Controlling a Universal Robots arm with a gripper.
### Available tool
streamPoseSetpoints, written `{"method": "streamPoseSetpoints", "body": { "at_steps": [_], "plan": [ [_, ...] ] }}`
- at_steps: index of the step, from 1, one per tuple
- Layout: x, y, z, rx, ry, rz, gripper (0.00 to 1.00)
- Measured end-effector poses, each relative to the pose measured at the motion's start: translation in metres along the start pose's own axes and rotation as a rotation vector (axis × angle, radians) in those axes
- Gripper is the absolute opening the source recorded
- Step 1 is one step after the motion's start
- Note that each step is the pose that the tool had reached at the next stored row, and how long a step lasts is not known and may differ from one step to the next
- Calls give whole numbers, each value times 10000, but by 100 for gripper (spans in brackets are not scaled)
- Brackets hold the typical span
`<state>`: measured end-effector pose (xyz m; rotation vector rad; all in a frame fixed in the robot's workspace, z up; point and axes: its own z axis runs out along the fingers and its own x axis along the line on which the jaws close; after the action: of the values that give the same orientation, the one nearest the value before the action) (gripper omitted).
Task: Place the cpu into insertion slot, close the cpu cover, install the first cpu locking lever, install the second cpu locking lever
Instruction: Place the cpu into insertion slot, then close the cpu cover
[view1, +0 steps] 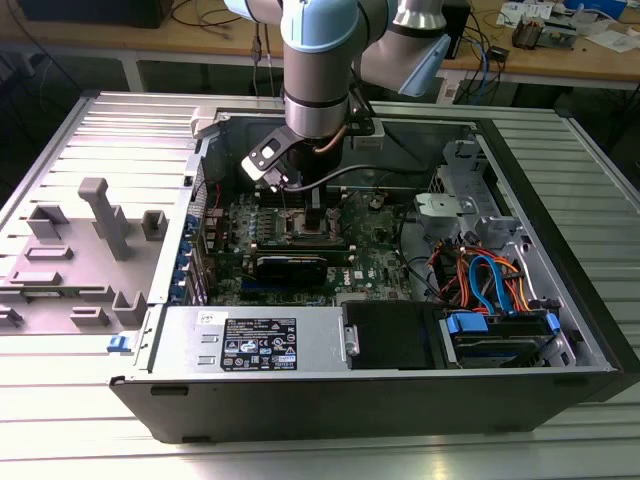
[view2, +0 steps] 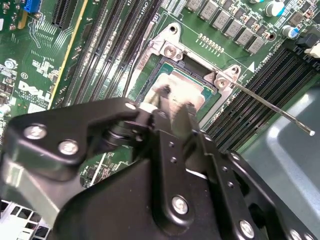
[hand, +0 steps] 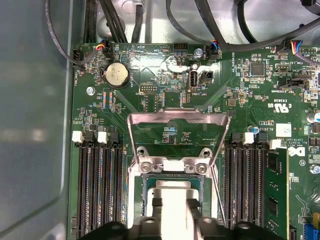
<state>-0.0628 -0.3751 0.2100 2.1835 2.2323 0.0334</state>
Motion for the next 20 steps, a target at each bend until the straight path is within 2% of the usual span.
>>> {"method": "streamPoseSetpoints", "body": {
  "at_steps": [3, 20],
  "plan": [
    [0, 0, 0, 1, 0, 0, 11],
    [0, 2, -8, 13, 0, 0, 11]
  ]
}}
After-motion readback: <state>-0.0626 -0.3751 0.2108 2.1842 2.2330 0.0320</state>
